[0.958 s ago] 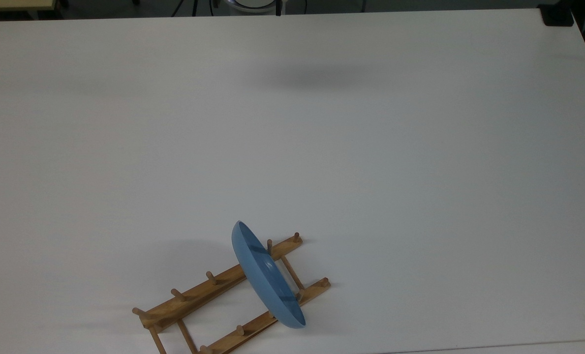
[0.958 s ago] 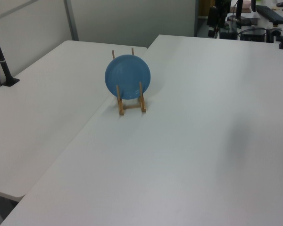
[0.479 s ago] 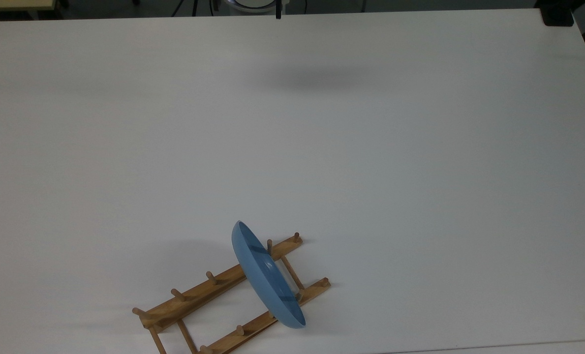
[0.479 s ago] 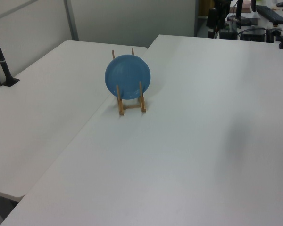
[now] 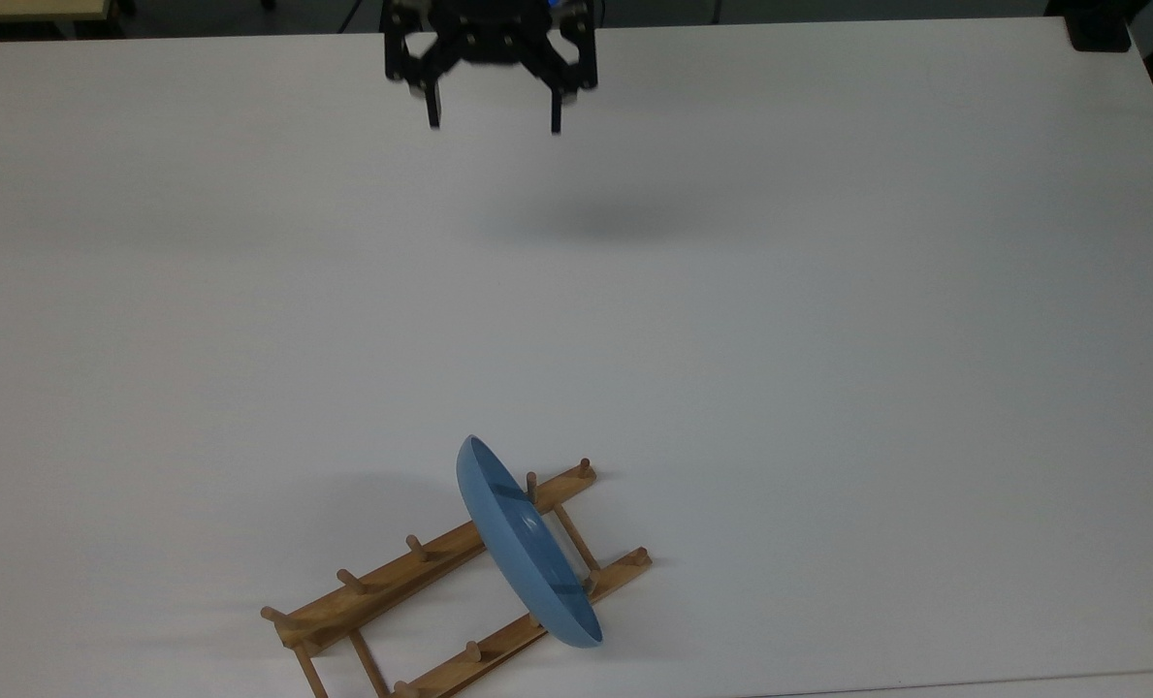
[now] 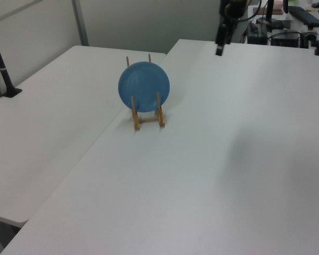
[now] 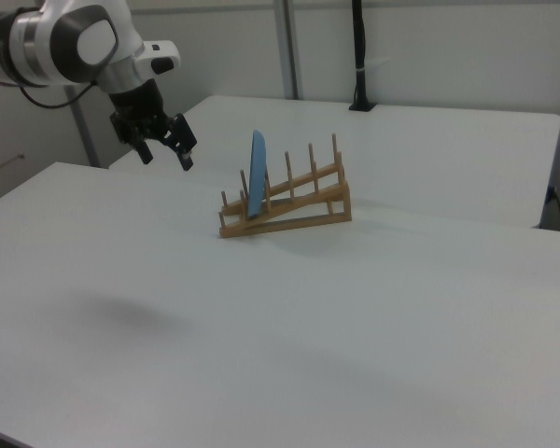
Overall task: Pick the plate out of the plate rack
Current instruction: 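Move the open gripper down toward the blue plate's rim in the rack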
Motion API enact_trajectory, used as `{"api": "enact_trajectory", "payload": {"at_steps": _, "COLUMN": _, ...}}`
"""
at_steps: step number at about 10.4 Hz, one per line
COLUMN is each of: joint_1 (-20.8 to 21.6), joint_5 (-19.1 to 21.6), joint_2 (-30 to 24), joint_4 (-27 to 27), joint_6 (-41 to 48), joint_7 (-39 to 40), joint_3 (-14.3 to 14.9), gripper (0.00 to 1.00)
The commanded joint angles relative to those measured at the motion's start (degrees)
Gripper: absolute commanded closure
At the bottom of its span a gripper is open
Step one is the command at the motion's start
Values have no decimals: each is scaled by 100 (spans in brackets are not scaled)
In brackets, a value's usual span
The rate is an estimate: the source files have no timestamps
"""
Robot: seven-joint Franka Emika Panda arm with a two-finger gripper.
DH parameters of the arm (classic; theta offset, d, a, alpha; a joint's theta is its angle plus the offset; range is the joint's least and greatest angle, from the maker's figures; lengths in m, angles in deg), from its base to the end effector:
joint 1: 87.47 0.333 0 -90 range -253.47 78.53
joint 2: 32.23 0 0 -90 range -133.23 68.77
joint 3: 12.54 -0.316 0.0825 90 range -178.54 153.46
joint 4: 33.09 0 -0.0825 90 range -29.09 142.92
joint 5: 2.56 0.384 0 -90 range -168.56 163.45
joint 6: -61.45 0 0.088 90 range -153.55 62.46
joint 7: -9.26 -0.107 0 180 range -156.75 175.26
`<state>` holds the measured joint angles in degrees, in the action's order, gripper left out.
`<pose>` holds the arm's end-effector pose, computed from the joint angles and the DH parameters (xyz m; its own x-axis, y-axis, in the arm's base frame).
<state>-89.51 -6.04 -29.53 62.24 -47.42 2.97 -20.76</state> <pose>0.5927 0.0579 0.5847 0.9811 0.0144 0.1928 0.0083 -0.9994 0.0325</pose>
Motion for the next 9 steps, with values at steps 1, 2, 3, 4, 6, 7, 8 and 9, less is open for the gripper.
{"api": "enact_trajectory", "payload": {"at_steps": 1, "joint_1": 107, "joint_5": -300, "joint_2": 361, "joint_4": -66, "joint_6": -1210, "joint_7": 57, "joint_3": -21, "gripper": 0}}
{"api": "enact_trajectory", "payload": {"at_steps": 2, "joint_1": 246, "joint_5": -510, "joint_2": 519, "joint_4": -67, "joint_6": -1616, "joint_7": 48, "joint_3": -12, "gripper": 0}}
{"api": "enact_trajectory", "payload": {"at_steps": 3, "joint_1": 265, "joint_5": -765, "joint_2": 651, "joint_4": -67, "joint_6": -1994, "joint_7": 22, "joint_3": -12, "gripper": 0}}
{"api": "enact_trajectory", "payload": {"at_steps": 4, "joint_1": 283, "joint_5": -889, "joint_2": 766, "joint_4": -67, "joint_6": -2406, "joint_7": 13, "joint_3": -12, "gripper": 0}}
{"api": "enact_trajectory", "payload": {"at_steps": 6, "joint_1": 291, "joint_5": -943, "joint_2": 1125, "joint_4": -67, "joint_6": -3355, "joint_7": 4, "joint_3": -4, "gripper": 0}}
{"api": "enact_trajectory", "payload": {"at_steps": 7, "joint_1": 283, "joint_5": -1108, "joint_2": 1293, "joint_4": -67, "joint_6": -3743, "joint_7": -65, "joint_3": 22, "gripper": 0}}
{"api": "enact_trajectory", "payload": {"at_steps": 8, "joint_1": 274, "joint_5": -1336, "joint_2": 1460, "joint_4": -75, "joint_6": -4112, "joint_7": -414, "joint_3": 58, "gripper": 0}}
{"api": "enact_trajectory", "payload": {"at_steps": 9, "joint_1": 274, "joint_5": -1739, "joint_2": 1661, "joint_4": -75, "joint_6": -4551, "joint_7": -896, "joint_3": 93, "gripper": 0}}
